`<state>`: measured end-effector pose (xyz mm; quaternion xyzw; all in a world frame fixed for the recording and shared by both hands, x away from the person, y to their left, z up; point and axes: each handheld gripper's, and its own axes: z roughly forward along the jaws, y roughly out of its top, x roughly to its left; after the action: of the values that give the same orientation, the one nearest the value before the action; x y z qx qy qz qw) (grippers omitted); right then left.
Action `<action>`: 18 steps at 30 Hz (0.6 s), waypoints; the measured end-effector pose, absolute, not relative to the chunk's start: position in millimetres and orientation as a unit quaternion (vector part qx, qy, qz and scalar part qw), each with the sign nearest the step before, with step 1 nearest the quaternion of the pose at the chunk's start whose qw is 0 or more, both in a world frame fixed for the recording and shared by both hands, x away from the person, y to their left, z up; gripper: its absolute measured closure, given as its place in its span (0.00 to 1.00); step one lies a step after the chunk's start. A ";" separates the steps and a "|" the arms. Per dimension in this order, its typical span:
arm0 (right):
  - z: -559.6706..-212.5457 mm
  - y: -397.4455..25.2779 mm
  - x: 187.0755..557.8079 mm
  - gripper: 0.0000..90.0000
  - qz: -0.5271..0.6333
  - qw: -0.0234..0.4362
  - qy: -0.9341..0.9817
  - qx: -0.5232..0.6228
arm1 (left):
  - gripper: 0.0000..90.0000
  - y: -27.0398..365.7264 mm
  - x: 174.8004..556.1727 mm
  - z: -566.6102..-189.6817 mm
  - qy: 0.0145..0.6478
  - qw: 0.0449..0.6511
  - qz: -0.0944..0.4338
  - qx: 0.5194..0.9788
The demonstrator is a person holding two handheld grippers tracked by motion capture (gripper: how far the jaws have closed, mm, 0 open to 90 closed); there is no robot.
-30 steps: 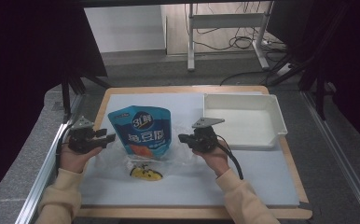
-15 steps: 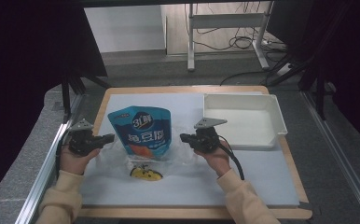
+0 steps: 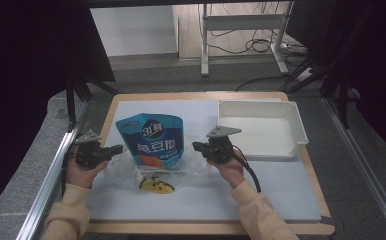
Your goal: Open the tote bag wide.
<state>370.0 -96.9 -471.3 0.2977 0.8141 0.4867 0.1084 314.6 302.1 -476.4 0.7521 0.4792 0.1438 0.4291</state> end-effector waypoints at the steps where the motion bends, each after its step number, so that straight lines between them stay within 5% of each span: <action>1: -471.9 -96.9 370.4 0.98 0.487 0.109 0.814 0.299 | 0.99 302.0 315.2 -478.1 0.479 0.428 0.145 0.753; 18: -507.9 -80.0 377.0 0.98 0.413 0.185 0.838 0.307 | 0.99 300.6 334.0 -508.7 0.504 0.411 0.121 0.750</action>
<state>377.0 -80.0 -507.9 0.3066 0.8375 0.4126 0.1852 334.0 300.6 -508.7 0.7499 0.5041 0.1208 0.4110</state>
